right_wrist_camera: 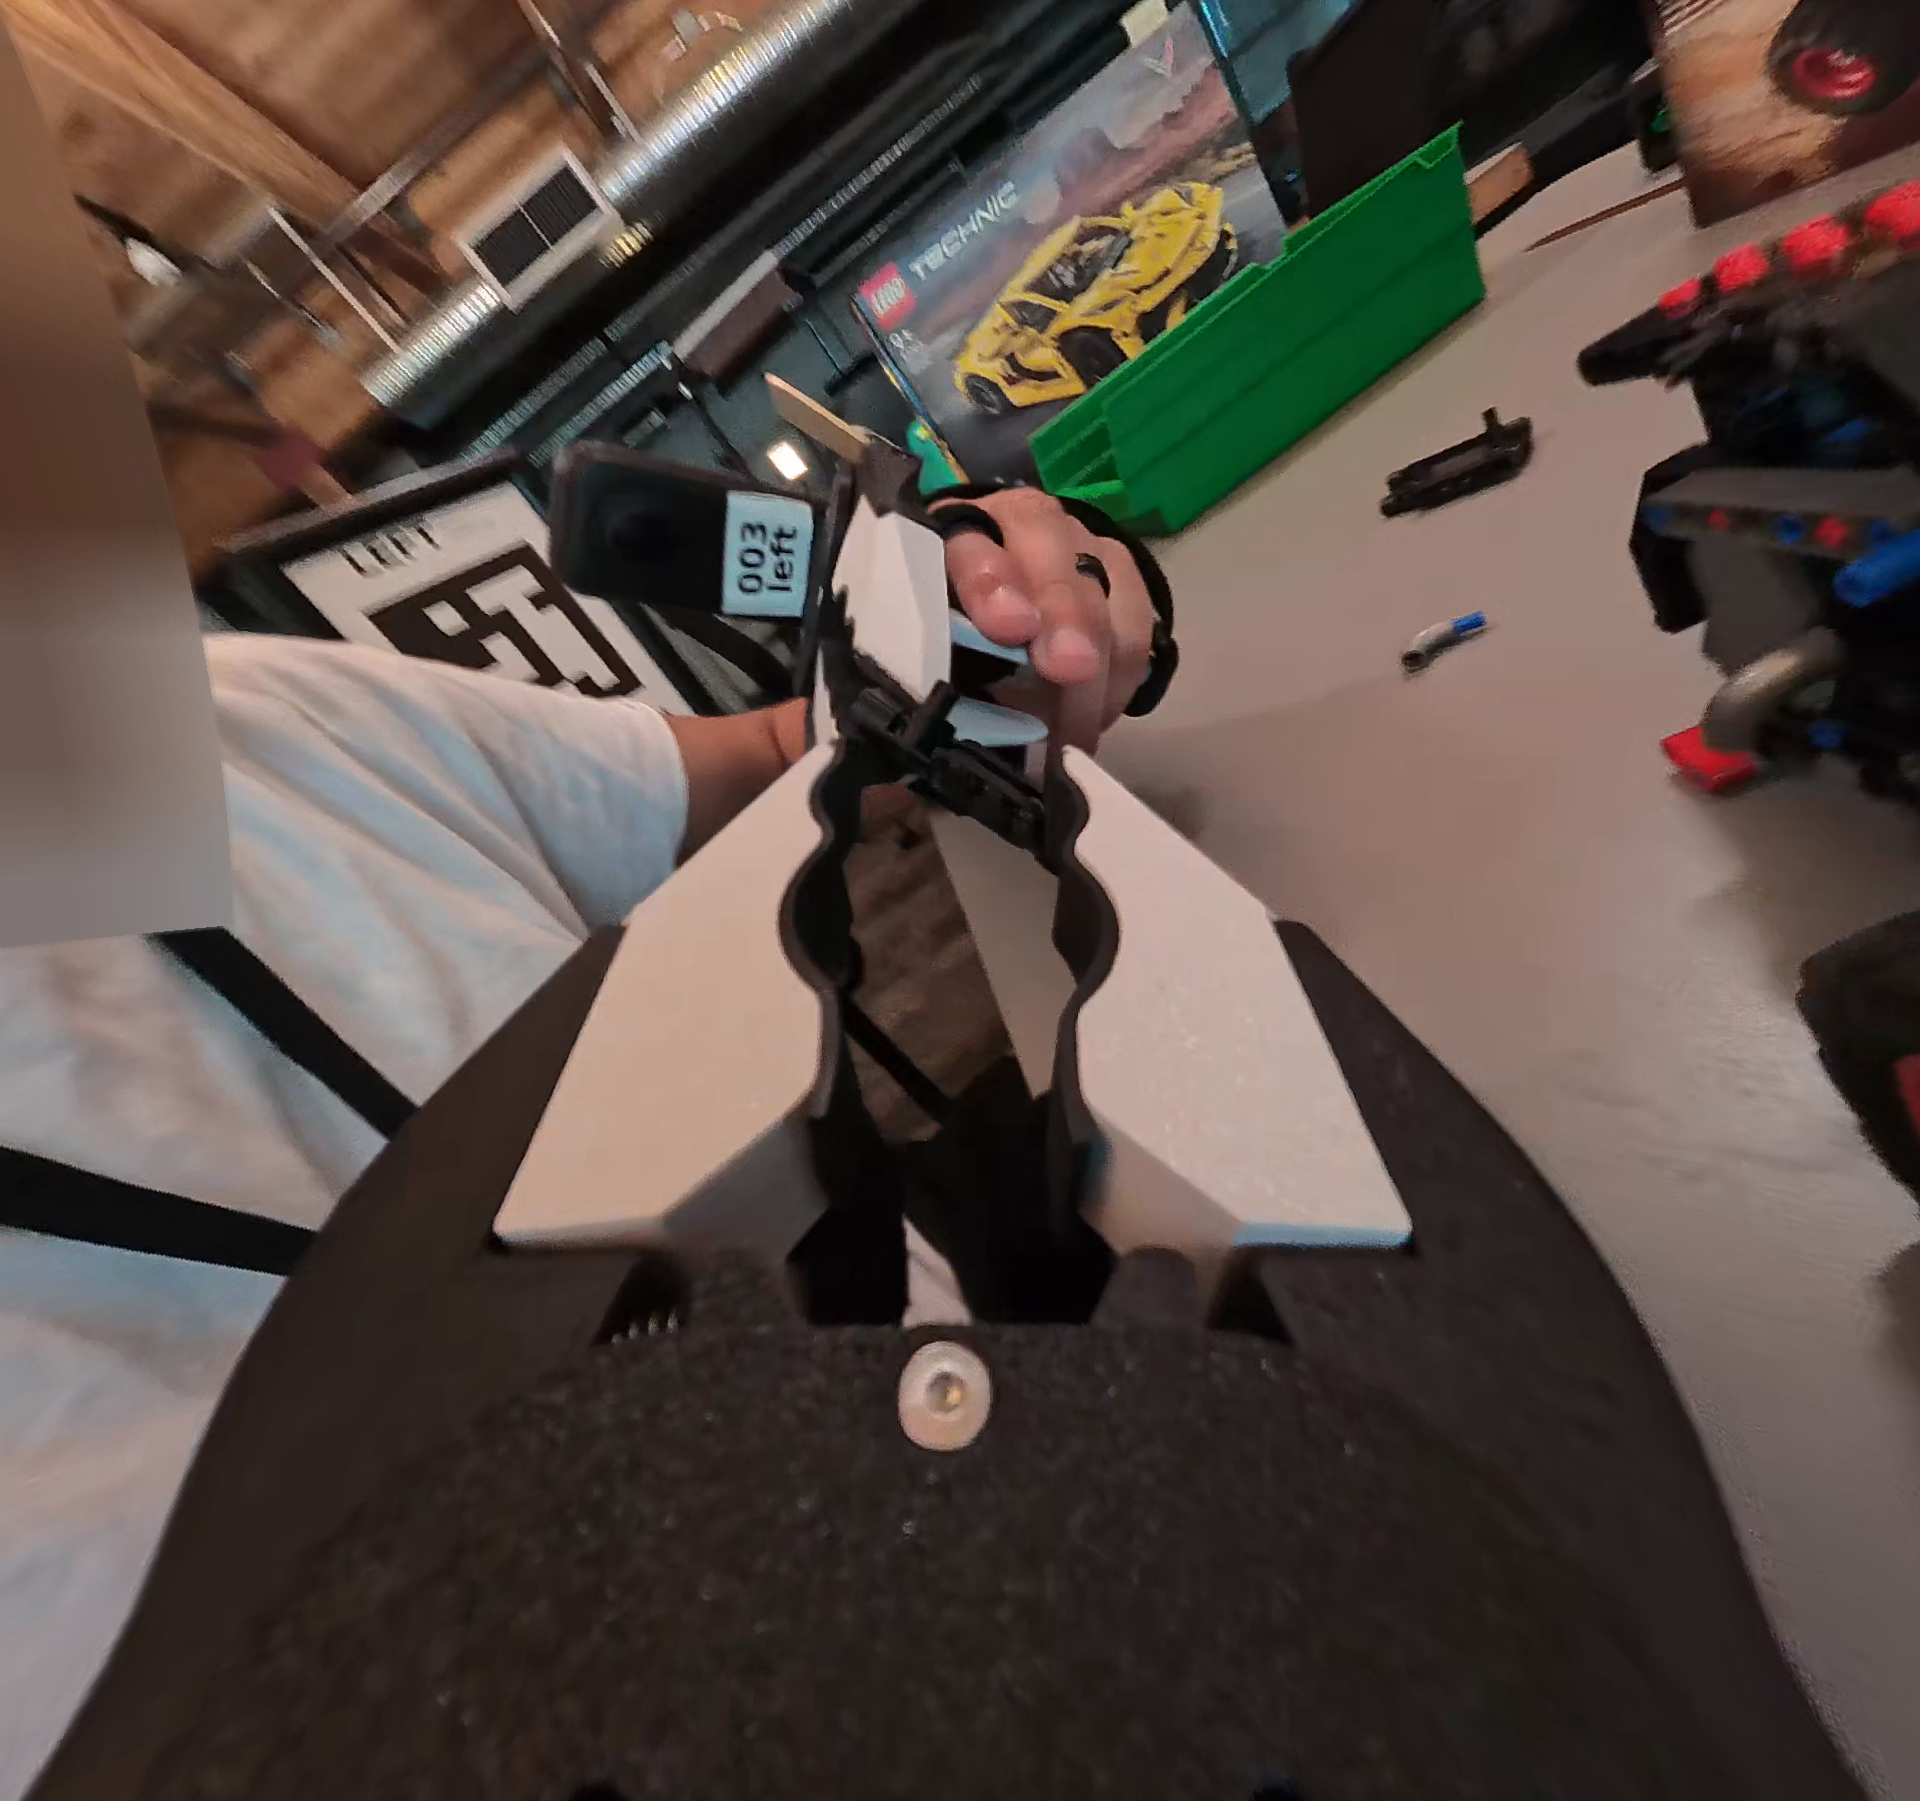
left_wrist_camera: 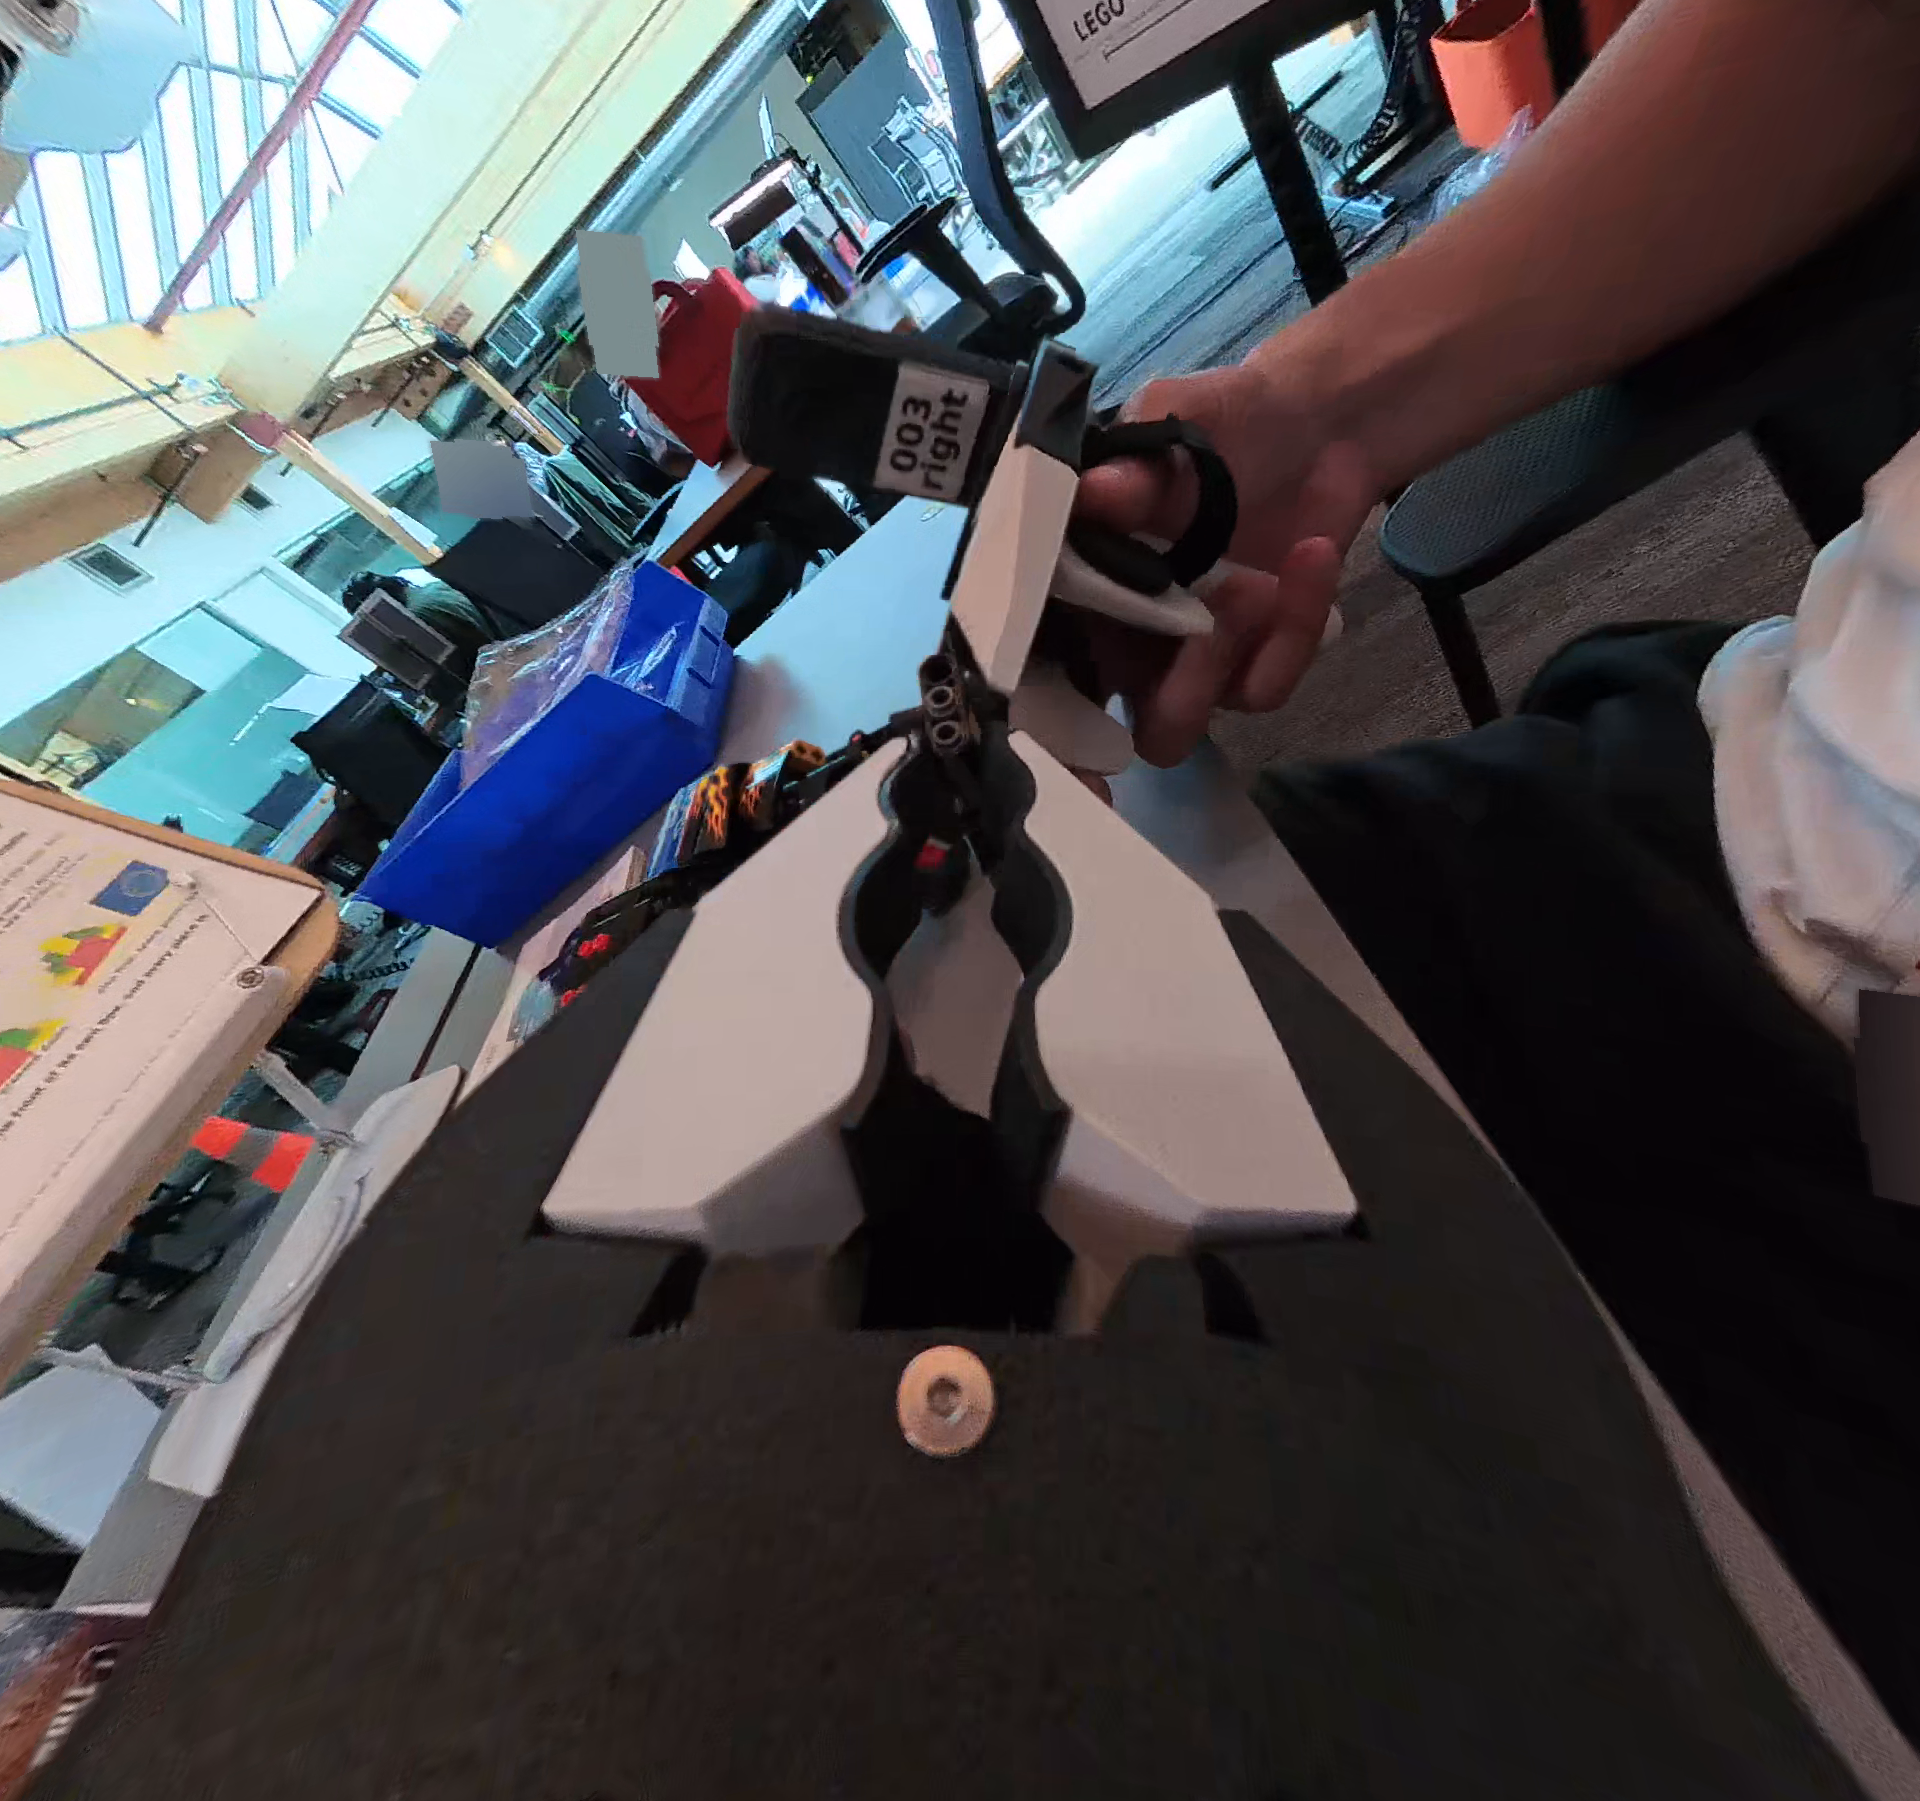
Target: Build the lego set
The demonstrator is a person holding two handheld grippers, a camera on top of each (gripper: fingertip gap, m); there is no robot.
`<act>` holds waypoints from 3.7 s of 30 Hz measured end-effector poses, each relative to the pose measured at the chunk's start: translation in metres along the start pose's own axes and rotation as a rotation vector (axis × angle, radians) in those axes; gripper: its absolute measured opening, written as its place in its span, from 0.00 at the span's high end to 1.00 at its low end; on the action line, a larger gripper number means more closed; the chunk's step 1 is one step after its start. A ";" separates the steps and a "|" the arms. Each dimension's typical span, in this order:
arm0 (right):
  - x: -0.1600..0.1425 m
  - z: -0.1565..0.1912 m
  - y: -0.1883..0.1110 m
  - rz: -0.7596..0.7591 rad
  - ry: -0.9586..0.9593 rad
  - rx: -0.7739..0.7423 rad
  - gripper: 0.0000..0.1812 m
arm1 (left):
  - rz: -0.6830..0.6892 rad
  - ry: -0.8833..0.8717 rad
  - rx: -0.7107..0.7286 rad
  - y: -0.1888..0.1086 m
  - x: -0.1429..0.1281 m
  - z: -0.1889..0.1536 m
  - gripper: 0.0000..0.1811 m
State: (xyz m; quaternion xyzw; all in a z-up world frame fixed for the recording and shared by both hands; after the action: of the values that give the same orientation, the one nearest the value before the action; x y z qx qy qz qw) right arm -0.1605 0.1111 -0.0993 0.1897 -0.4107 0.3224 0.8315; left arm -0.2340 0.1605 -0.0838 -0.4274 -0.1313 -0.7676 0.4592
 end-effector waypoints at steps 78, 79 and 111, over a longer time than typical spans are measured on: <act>-0.002 -0.008 -0.002 0.009 0.059 0.005 0.98 | 0.180 0.083 0.103 0.021 -0.023 -0.015 0.96; -0.002 -0.008 -0.002 0.012 0.068 0.016 0.98 | 0.180 0.092 0.105 0.021 -0.023 -0.015 0.96; 0.012 -0.022 -0.013 0.014 -0.387 -0.299 0.89 | 0.208 -0.131 0.251 0.010 -0.054 0.025 0.96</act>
State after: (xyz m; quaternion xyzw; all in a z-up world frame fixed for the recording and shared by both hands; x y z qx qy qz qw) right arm -0.1342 0.1189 -0.1032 0.1198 -0.6069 0.2214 0.7539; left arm -0.2013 0.2020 -0.1122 -0.4271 -0.2107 -0.6640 0.5765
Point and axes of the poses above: each gripper's, where its closed fingertips meet, y out along the fingers, x out of its top, z = x × y across the jaws, the point moved 5 cm from there along -y, back along the fingers, and after that the axes turned 5 degrees about -x, right-handed, at the moved point
